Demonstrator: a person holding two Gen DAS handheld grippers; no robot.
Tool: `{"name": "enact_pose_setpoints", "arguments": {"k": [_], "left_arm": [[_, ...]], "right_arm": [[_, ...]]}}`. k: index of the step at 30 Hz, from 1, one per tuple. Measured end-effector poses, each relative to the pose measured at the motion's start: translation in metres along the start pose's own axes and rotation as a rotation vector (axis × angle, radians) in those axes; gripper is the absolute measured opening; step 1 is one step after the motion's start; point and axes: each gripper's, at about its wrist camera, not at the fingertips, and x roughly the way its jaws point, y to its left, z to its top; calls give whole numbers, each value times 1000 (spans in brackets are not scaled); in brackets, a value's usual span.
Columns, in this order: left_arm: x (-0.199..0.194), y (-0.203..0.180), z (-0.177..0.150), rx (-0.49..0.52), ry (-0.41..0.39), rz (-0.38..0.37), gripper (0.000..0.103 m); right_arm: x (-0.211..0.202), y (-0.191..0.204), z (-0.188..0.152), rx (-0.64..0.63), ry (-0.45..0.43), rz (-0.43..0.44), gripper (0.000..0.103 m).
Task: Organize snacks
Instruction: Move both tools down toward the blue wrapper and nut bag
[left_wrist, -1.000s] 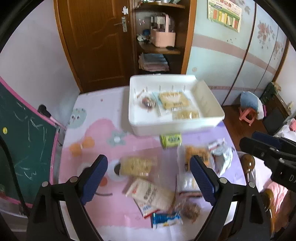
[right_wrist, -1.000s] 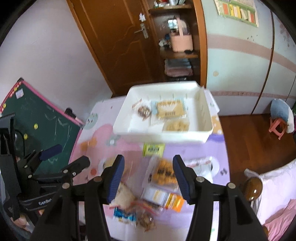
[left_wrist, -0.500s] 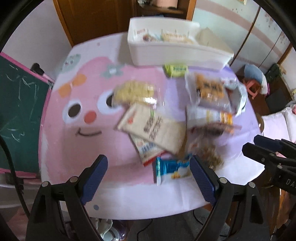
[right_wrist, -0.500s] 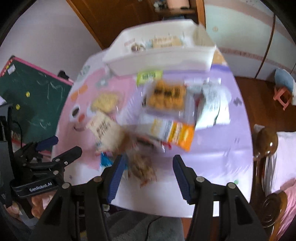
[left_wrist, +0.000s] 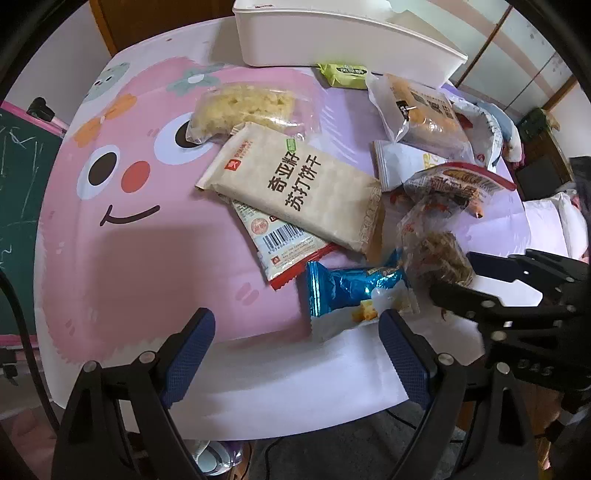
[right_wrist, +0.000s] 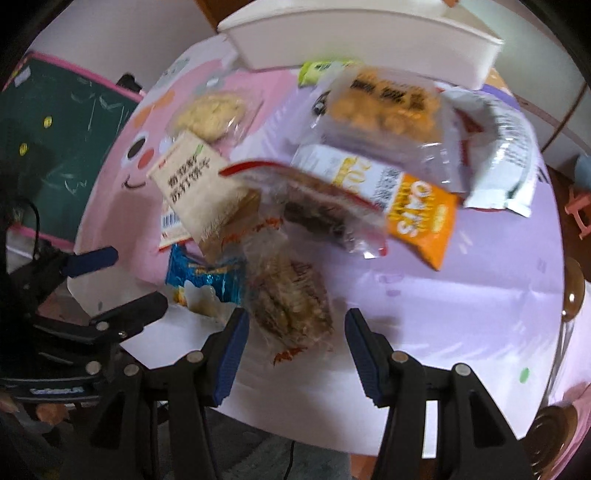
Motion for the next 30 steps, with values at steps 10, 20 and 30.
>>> {"name": "enact_pose_setpoints", "arguments": {"k": [10,20,30], "left_arm": [[15,2,4,-15,35,-51,90],[30,-10,8,-12,70,-81,90],[38,-38,16,27,51,-47,63]], "right_arm": [[-6,4,-1,-44,-46,-12,49],[-15,-12,-12,1,-73,-34,48],[-23,-15,-8,2,-97,-46,48]]}}
